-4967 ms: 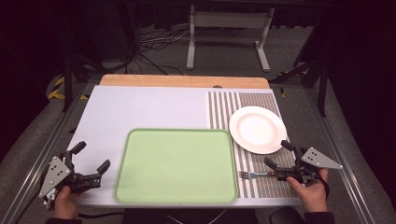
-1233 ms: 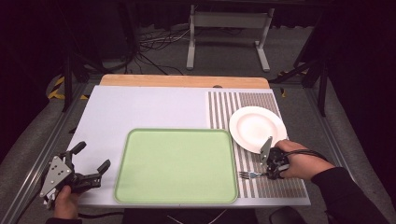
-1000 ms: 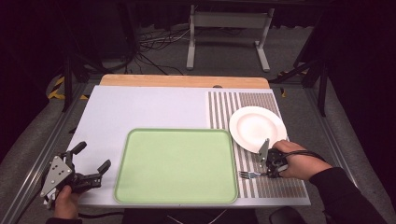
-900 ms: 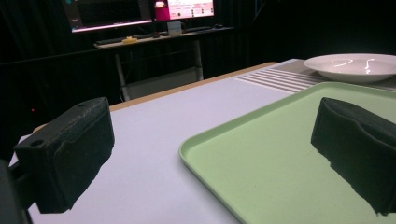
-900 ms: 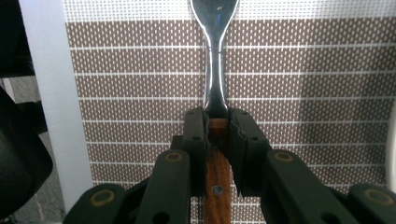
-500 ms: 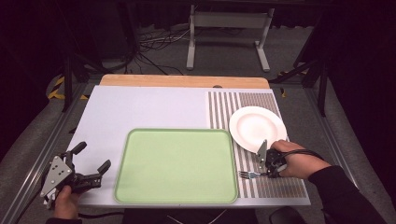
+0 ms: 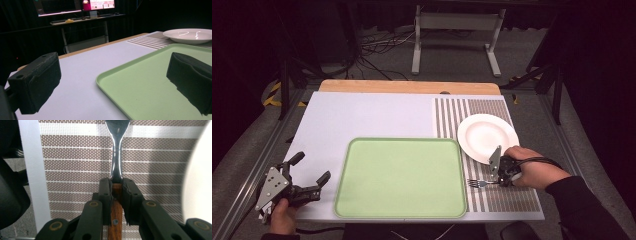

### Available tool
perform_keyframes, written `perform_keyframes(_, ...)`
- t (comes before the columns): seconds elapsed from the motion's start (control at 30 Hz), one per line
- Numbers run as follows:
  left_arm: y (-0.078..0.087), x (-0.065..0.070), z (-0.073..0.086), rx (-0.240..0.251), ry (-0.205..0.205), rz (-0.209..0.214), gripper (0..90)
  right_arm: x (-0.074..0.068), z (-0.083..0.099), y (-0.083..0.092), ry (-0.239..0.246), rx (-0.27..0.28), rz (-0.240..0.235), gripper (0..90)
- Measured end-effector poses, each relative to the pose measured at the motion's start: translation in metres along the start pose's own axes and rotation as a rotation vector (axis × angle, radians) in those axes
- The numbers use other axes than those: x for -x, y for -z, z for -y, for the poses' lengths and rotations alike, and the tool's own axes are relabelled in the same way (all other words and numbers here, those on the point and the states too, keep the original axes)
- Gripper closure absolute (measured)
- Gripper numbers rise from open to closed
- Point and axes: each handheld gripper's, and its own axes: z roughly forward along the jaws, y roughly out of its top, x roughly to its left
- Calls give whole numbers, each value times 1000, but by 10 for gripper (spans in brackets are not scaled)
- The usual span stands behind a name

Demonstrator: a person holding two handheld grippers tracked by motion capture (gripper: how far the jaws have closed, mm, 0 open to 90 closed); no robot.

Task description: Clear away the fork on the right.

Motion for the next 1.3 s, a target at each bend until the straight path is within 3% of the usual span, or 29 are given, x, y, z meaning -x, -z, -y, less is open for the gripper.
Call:
perform_keyframes(0.37,0,0,0,1,1,-3,0,2,-4,28,-20,44,52,780)
perform_keyframes(0.67,0,-1,0,3,2,-3,0,7,-17,47,-17,71,82,780)
perform_keyframes(1.3,1,-1,0,3,0,-2,0,18,-71,61,22,111,104,780)
